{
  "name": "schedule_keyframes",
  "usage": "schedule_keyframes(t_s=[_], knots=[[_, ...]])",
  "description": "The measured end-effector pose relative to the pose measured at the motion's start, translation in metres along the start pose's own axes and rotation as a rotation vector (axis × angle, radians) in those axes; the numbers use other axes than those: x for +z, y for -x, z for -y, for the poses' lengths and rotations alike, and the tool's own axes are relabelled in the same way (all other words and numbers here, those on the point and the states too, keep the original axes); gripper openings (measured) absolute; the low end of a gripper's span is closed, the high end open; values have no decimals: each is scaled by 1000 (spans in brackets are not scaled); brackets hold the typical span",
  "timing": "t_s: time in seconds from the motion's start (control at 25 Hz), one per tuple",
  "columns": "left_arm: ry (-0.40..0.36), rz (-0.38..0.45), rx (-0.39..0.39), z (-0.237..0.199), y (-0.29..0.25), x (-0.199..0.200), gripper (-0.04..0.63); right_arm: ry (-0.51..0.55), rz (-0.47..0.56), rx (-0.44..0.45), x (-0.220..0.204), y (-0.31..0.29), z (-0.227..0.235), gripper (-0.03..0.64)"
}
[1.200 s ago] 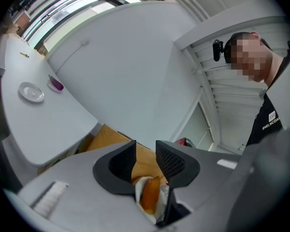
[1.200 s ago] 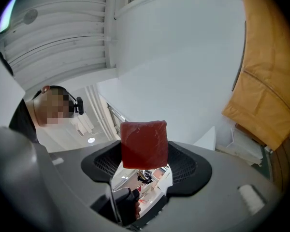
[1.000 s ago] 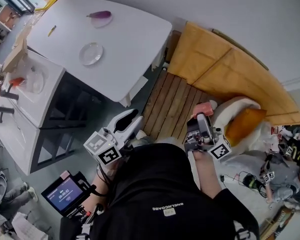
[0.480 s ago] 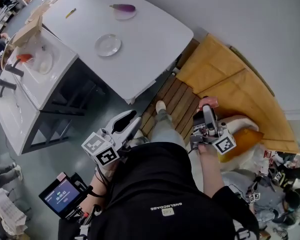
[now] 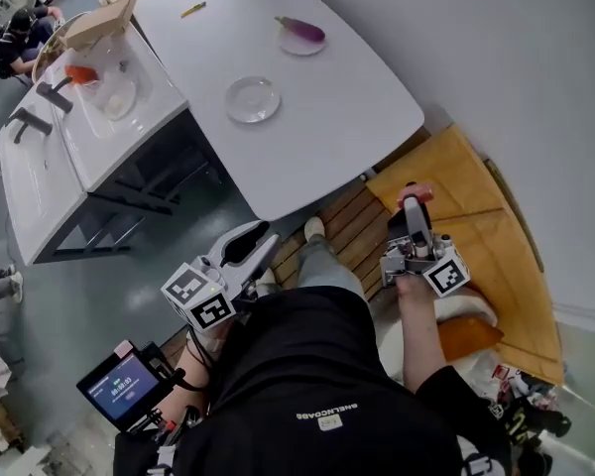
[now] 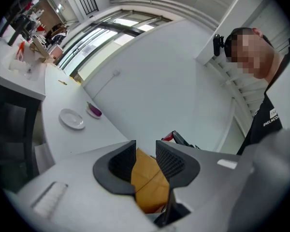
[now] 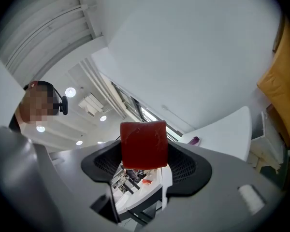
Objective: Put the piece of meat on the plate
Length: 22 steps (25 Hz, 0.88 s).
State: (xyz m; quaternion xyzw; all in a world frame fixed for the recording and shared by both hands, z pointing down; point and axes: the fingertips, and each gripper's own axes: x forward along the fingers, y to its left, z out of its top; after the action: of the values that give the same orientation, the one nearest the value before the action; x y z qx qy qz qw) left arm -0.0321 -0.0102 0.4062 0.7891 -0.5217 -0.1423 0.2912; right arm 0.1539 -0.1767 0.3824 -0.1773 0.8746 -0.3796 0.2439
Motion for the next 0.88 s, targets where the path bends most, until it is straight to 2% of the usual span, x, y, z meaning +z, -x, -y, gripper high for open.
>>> schedule_keyframes(t_s=[0.2,0.72,0.88], knots=[[16,31,57,-12,-7,14,135,-13,-99,32,1,-59,15,296],[118,168,242,-63,3,58,141,-66,-412,122,-54,-194,34,296],[129,225,303,-80,8,59,141,-73,-489,152,-72,-224,47,296]])
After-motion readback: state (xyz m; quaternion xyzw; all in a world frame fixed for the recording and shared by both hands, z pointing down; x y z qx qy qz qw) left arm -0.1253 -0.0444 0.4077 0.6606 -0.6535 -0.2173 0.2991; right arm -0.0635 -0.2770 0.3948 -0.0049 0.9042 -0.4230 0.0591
